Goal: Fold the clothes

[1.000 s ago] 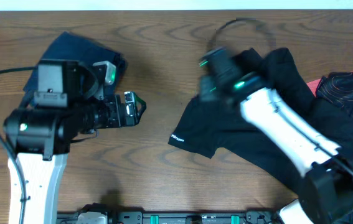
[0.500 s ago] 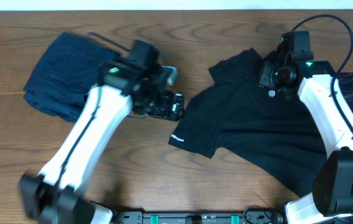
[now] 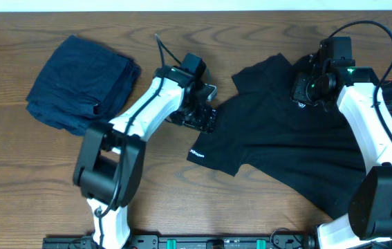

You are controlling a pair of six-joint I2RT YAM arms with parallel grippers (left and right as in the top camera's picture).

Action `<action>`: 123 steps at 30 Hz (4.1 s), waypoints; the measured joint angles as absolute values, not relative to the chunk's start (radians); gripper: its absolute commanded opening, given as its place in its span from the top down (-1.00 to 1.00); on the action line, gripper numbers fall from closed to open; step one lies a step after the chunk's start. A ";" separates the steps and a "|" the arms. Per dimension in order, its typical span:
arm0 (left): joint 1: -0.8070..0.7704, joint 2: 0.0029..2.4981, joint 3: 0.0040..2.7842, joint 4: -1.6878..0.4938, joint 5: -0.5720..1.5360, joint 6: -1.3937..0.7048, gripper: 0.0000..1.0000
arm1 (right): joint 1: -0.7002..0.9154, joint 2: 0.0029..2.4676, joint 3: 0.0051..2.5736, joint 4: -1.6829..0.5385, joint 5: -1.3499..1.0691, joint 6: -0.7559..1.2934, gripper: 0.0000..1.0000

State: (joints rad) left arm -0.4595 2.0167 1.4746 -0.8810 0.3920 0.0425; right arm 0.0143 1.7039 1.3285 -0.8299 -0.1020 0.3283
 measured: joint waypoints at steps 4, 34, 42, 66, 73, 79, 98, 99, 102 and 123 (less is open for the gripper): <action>-0.460 2.085 1.475 -0.860 0.387 0.055 -0.29 | 0.014 1.704 1.328 -0.841 -0.102 0.328 0.03; -0.393 2.123 1.481 -1.330 0.063 -0.167 0.88 | 0.014 1.704 1.328 -0.825 -0.043 0.324 0.03; -0.326 2.123 1.481 -1.158 0.327 -0.044 0.08 | 0.014 1.704 1.328 -0.825 -0.030 0.324 -0.02; -0.485 2.123 1.407 -1.188 0.318 -0.163 0.88 | 0.014 1.704 1.328 -0.858 -0.022 0.324 -0.08; -0.295 2.123 1.400 -1.270 0.234 -0.258 0.88 | 0.014 1.704 1.328 -0.859 -0.018 0.324 -0.20; -0.088 2.123 1.350 -1.301 0.171 -0.266 0.88 | 0.014 1.704 1.328 -0.840 -0.058 0.273 -0.26; 0.038 1.632 1.171 -1.272 0.145 -0.239 -0.16 | 0.249 1.822 1.328 -0.596 -0.212 0.232 0.03; 0.038 1.595 1.171 -1.274 0.147 -0.238 -0.18 | 0.266 1.848 1.328 -0.594 -0.205 0.235 0.04; 0.038 1.512 1.171 -1.274 0.150 -0.237 -0.25 | 0.315 1.920 1.328 -0.599 -0.160 0.238 0.04; 0.038 1.417 1.171 -1.271 0.150 -0.238 -0.27 | 0.369 1.999 1.335 -0.640 0.133 0.263 0.98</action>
State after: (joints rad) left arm 0.0376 1.4166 1.1709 -1.2713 0.1505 -0.2382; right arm 0.3695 1.9987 1.3354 -0.6395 0.1326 0.2630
